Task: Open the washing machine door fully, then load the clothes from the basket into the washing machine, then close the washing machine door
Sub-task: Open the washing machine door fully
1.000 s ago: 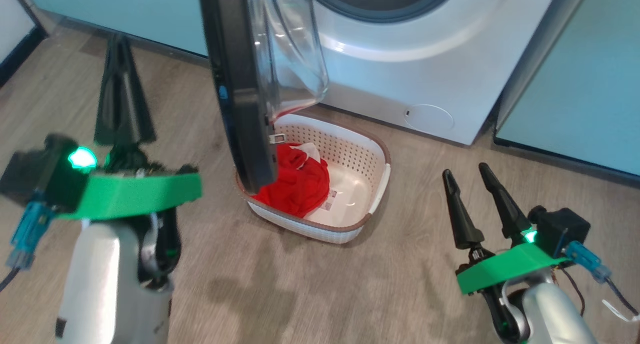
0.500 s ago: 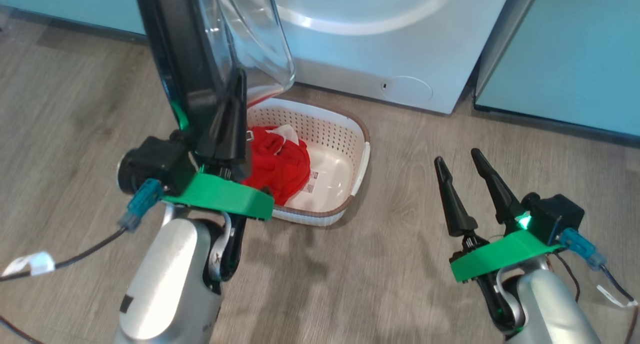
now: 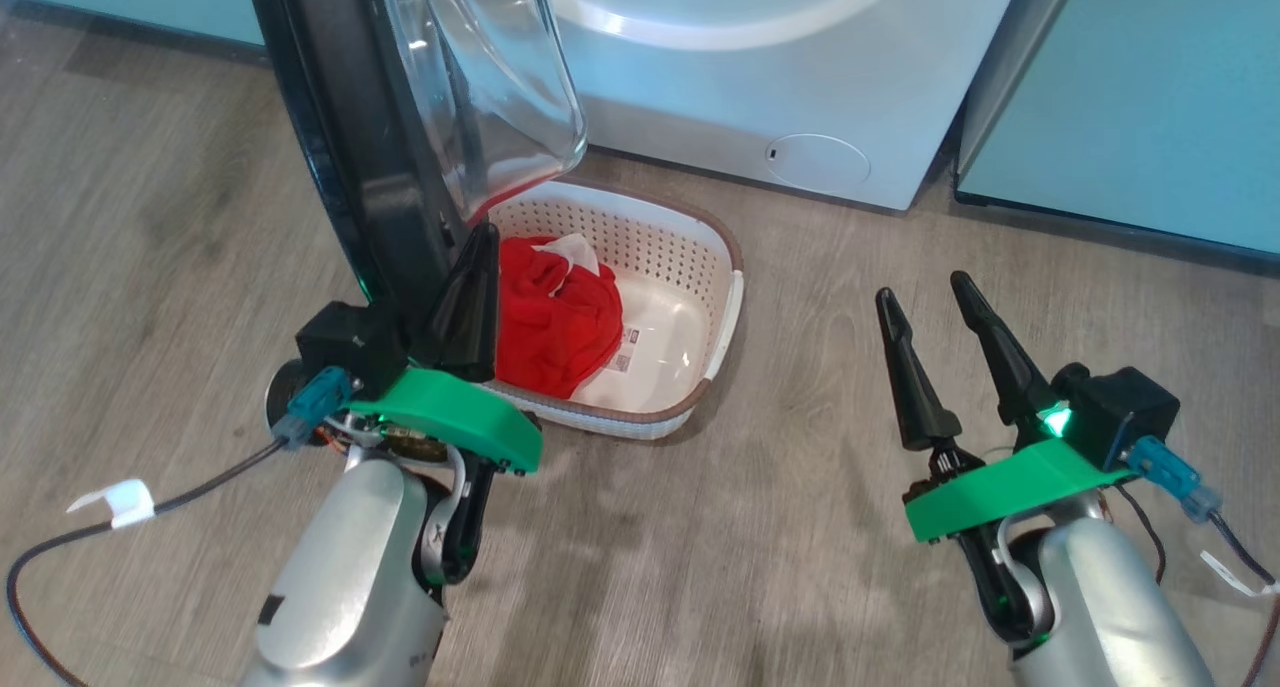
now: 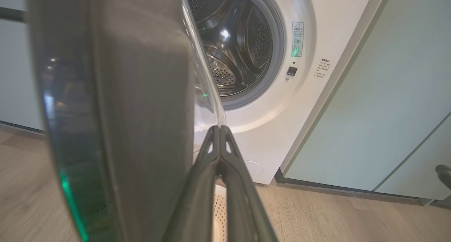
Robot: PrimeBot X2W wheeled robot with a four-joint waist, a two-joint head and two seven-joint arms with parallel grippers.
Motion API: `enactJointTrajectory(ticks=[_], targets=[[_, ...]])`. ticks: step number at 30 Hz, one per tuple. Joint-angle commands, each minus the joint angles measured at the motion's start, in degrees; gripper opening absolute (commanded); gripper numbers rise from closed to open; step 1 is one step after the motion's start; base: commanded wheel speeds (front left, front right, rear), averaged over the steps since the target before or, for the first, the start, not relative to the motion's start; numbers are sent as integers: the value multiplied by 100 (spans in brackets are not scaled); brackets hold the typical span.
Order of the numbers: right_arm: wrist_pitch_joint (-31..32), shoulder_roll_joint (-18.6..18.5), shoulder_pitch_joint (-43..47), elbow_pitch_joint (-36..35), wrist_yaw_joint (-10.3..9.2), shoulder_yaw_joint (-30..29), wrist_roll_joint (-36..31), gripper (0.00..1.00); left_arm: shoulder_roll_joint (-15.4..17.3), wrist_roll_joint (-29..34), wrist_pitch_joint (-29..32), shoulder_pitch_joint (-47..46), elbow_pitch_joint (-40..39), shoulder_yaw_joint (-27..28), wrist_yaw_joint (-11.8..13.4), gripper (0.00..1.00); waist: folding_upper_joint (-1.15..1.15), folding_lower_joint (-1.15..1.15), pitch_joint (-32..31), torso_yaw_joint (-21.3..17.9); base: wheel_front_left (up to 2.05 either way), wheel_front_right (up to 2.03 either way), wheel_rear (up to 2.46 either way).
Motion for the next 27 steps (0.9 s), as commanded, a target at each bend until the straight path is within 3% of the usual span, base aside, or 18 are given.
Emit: enactJointTrajectory(ticks=[1, 17, 27], targets=[[-52, 32, -148, -170, 1, 116, -49, 100, 70, -53, -27, -106, -126, 198, 11, 0, 0, -1, -9, 30, 0, 0, 0], [-52, 32, -141, -77, 1, 194, -175, 100, 70, 46, -27, -124, 122, 1044, 53, 0, 0, -1, 132, 524, 0, 0, 0], [-52, 32, -332, -93, 1, 246, -367, 100, 70, 611, -27, -396, 377, 2294, -329, 0, 0, -1, 650, 566, 0, 0, 0]])
